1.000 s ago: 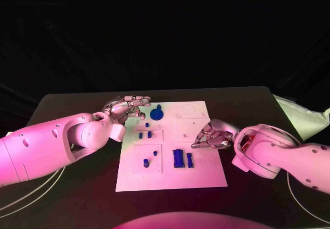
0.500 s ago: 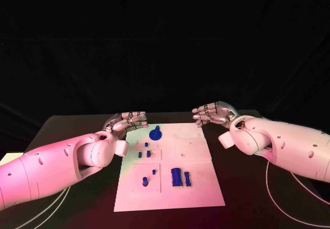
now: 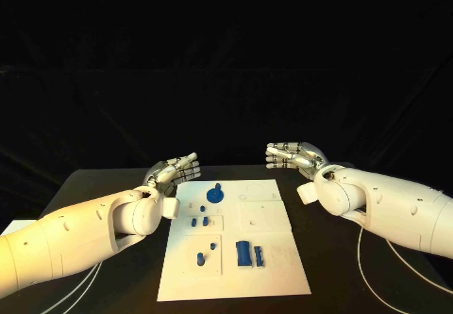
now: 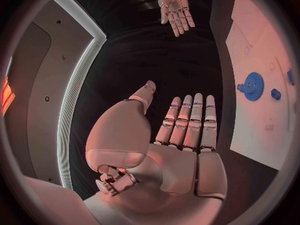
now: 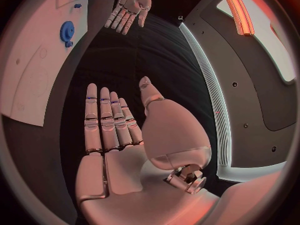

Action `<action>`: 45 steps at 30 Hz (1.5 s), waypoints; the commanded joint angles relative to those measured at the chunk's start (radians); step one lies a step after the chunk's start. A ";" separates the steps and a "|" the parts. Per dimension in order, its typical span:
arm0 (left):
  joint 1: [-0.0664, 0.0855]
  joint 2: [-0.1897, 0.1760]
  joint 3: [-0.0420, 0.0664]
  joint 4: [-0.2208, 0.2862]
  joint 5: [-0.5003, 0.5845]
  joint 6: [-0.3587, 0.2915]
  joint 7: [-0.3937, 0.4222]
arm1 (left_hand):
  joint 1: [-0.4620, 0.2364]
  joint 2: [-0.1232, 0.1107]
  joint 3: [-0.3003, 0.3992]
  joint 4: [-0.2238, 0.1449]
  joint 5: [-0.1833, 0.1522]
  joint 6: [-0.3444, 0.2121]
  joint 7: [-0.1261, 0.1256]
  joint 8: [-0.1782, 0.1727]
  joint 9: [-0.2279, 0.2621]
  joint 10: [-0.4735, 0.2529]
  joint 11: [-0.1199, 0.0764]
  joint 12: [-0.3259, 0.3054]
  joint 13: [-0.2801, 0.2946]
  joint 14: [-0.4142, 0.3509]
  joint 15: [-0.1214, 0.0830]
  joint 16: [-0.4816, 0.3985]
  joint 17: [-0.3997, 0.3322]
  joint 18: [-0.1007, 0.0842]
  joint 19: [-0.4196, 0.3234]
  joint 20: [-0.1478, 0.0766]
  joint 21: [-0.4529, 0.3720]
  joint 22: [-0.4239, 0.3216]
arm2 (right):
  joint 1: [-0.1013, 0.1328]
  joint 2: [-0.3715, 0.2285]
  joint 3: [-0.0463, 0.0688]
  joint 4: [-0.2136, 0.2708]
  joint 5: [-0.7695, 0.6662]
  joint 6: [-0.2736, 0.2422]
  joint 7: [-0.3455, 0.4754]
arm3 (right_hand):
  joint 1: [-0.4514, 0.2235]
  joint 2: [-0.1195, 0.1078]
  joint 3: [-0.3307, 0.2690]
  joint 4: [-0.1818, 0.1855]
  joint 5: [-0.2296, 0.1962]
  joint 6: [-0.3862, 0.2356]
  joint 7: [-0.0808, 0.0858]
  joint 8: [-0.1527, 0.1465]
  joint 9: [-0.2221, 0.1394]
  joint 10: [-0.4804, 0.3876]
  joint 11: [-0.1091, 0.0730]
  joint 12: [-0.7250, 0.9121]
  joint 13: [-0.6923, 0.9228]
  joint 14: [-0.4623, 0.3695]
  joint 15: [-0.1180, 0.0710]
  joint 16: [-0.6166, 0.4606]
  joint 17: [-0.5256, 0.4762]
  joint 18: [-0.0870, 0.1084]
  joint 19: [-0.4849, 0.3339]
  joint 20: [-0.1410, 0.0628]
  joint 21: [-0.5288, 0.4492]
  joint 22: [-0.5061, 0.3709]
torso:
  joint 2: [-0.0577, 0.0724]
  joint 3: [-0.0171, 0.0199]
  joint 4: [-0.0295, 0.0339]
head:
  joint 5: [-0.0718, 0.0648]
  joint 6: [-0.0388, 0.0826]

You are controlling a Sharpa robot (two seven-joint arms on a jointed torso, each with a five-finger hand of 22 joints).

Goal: Assemble the parts on the task board

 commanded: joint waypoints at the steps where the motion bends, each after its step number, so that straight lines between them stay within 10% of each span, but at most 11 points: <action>1: -0.003 0.000 0.004 0.023 -0.014 -0.052 0.016 | -0.348 0.034 -0.070 -0.006 -0.038 -0.251 -0.044 -0.030 -0.026 -0.263 -0.043 -0.033 -0.025 -0.245 -0.037 -0.051 -0.038 -0.047 -0.206 -0.066 -0.026 -0.114 | -0.009 -0.004 0.003 0.029 0.019 -0.055 0.022 | -0.376 -0.027 -0.013 0.011 -0.064 -0.244 -0.046 -0.025 -0.040 -0.275 -0.035 -0.027 -0.034 -0.287 -0.039 -0.027 -0.047 -0.050 -0.250 -0.048 -0.077 -0.077 | -0.011 0.0059 0.0196 | -0.005 0.023; 2: -0.004 0.000 0.005 0.032 -0.018 -0.069 0.019 | -0.377 0.034 -0.075 -0.006 -0.038 -0.273 -0.048 -0.030 -0.026 -0.285 -0.047 -0.033 -0.025 -0.265 -0.040 -0.054 -0.038 -0.047 -0.223 -0.072 -0.026 -0.123 | -0.012 -0.006 0.004 0.041 0.025 -0.071 0.028 | -0.407 -0.027 -0.013 0.011 -0.064 -0.264 -0.050 -0.025 -0.043 -0.298 -0.038 -0.027 -0.107 -0.311 -0.039 -0.027 -0.051 -0.050 -0.271 -0.052 -0.084 -0.084 | -0.015 0.0079 0.0259 | -0.007 0.031; 3: -0.006 -0.001 0.008 0.047 -0.025 -0.099 0.026 | -0.415 0.034 -0.083 -0.006 -0.038 -0.300 -0.052 -0.030 -0.026 -0.314 -0.052 -0.033 -0.025 -0.292 -0.044 -0.060 -0.038 -0.057 -0.245 -0.079 -0.026 -0.136 | -0.019 -0.011 0.005 0.061 0.037 -0.101 0.040 | -0.449 -0.027 -0.013 0.011 -0.064 -0.291 -0.055 -0.025 -0.048 -0.328 -0.109 -0.027 -0.107 -0.343 -0.039 -0.027 -0.056 -0.050 -0.299 -0.057 -0.092 -0.093 | -0.020 0.0107 0.0348 | -0.009 0.043; 4: -0.008 -0.002 0.009 0.058 -0.031 -0.121 0.031 | -0.441 0.034 -0.088 -0.006 -0.038 -0.319 -0.056 -0.030 -0.026 -0.334 -0.055 -0.033 -0.025 -0.310 -0.116 -0.064 -0.038 -0.058 -0.261 -0.084 -0.026 -0.144 | -0.023 -0.014 0.007 0.076 0.045 -0.123 0.048 | -0.479 -0.027 -0.013 0.011 -0.064 -0.311 -0.059 -0.025 -0.051 -0.350 -0.109 -0.027 -0.107 -0.366 -0.039 -0.027 -0.060 -0.056 -0.319 -0.061 -0.098 -0.099 | -0.023 0.0123 0.0396 | -0.010 0.049; 7: -0.014 -0.005 0.015 0.097 -0.049 -0.197 0.049 | -0.516 0.034 -0.103 -0.006 -0.038 -0.373 -0.065 -0.030 -0.026 -0.390 -0.064 -0.033 -0.025 -0.363 -0.116 -0.076 -0.038 -0.068 -0.305 -0.099 -0.026 -0.168 | -0.039 -0.026 0.011 0.129 0.075 -0.199 0.077 | -0.561 -0.027 -0.013 0.011 -0.064 -0.364 -0.069 -0.025 -0.127 -0.409 -0.109 -0.027 -0.107 -0.429 -0.039 -0.027 -0.070 -0.060 -0.374 -0.071 -0.115 -0.116 | -0.029 0.0156 0.0498 | -0.013 0.063; 9: -0.018 -0.006 0.019 0.126 -0.063 -0.254 0.061 | -0.555 0.034 -0.111 -0.006 -0.038 -0.401 -0.138 -0.030 -0.026 -0.420 -0.135 -0.033 -0.025 -0.390 -0.116 -0.081 -0.038 -0.068 -0.328 -0.106 -0.026 -0.181 | -0.052 -0.036 0.015 0.171 0.099 -0.261 0.101 | -0.601 -0.027 -0.013 0.011 -0.064 -0.390 -0.074 -0.025 -0.127 -0.439 -0.109 -0.027 -0.107 -0.460 -0.039 -0.027 -0.075 -0.071 -0.401 -0.076 -0.123 -0.124 | -0.031 0.0166 0.0530 | -0.013 0.067; 10: -0.021 -0.008 0.021 0.145 -0.072 -0.292 0.070 | -0.590 0.034 -0.118 -0.006 -0.038 -0.426 -0.138 -0.030 -0.026 -0.446 -0.135 -0.033 -0.025 -0.415 -0.116 -0.086 -0.038 -0.072 -0.349 -0.113 -0.026 -0.192 | -0.062 -0.043 0.018 0.204 0.118 -0.308 0.119 | -0.639 -0.027 -0.013 0.011 -0.064 -0.415 -0.146 -0.025 -0.127 -0.467 -0.109 -0.027 -0.107 -0.489 -0.039 -0.027 -0.148 -0.071 -0.426 -0.150 -0.131 -0.132 | -0.032 0.0168 0.0535 | -0.014 0.068; 16: -0.030 -0.011 0.029 0.198 -0.097 -0.397 0.094 | -0.692 0.034 -0.139 -0.006 -0.038 -0.500 -0.138 -0.030 -0.026 -0.524 -0.135 -0.033 -0.025 -0.487 -0.116 -0.159 -0.038 -0.083 -0.410 -0.132 -0.026 -0.226 | -0.092 -0.065 0.027 0.304 0.175 -0.454 0.175 | -0.752 -0.027 -0.013 0.011 -0.064 -0.487 -0.146 -0.025 -0.127 -0.549 -0.109 -0.027 -0.107 -0.575 -0.039 -0.027 -0.148 -0.152 -0.501 -0.150 -0.154 -0.155 | -0.032 0.0168 0.0535 | -0.014 0.068; 17: -0.030 -0.011 0.030 0.204 -0.100 -0.408 0.096 | -0.709 0.034 -0.139 -0.006 -0.038 -0.512 -0.138 -0.030 -0.026 -0.536 -0.135 -0.033 -0.025 -0.499 -0.116 -0.159 -0.038 -0.155 -0.419 -0.135 -0.026 -0.231 | -0.096 -0.068 0.028 0.316 0.182 -0.471 0.182 | -0.769 -0.027 -0.013 0.011 -0.064 -0.499 -0.146 -0.025 -0.127 -0.562 -0.109 -0.027 -0.107 -0.588 -0.039 -0.027 -0.148 -0.152 -0.512 -0.150 -0.158 -0.159 | -0.032 0.0168 0.0535 | -0.014 0.068; 19: -0.032 -0.012 0.031 0.213 -0.104 -0.425 0.100 | -0.747 0.034 -0.148 -0.006 -0.038 -0.540 -0.138 -0.030 -0.026 -0.565 -0.135 -0.033 -0.025 -0.525 -0.116 -0.159 -0.038 -0.155 -0.442 -0.208 -0.026 -0.244 | -0.103 -0.073 0.030 0.339 0.195 -0.505 0.195 | -0.811 -0.027 -0.013 0.011 -0.064 -0.526 -0.146 -0.025 -0.127 -0.592 -0.109 -0.027 -0.107 -0.620 -0.039 -0.027 -0.148 -0.152 -0.540 -0.150 -0.166 -0.167 | -0.032 0.0168 0.0535 | -0.014 0.068; 45: -0.032 -0.012 0.031 0.215 -0.105 -0.430 0.102 | -0.973 0.034 -0.219 -0.006 -0.038 -0.702 -0.138 -0.030 -0.026 -0.734 -0.135 -0.033 -0.025 -0.683 -0.116 -0.159 -0.038 -0.155 -0.572 -0.208 -0.026 -0.356 | -0.109 -0.078 0.032 0.361 0.208 -0.537 0.207 | -1.056 -0.027 -0.013 0.011 -0.064 -0.684 -0.146 -0.025 -0.127 -0.772 -0.109 -0.027 -0.107 -0.808 -0.039 -0.027 -0.148 -0.152 -0.702 -0.150 -0.244 -0.244 | -0.032 0.0168 0.0535 | -0.014 0.068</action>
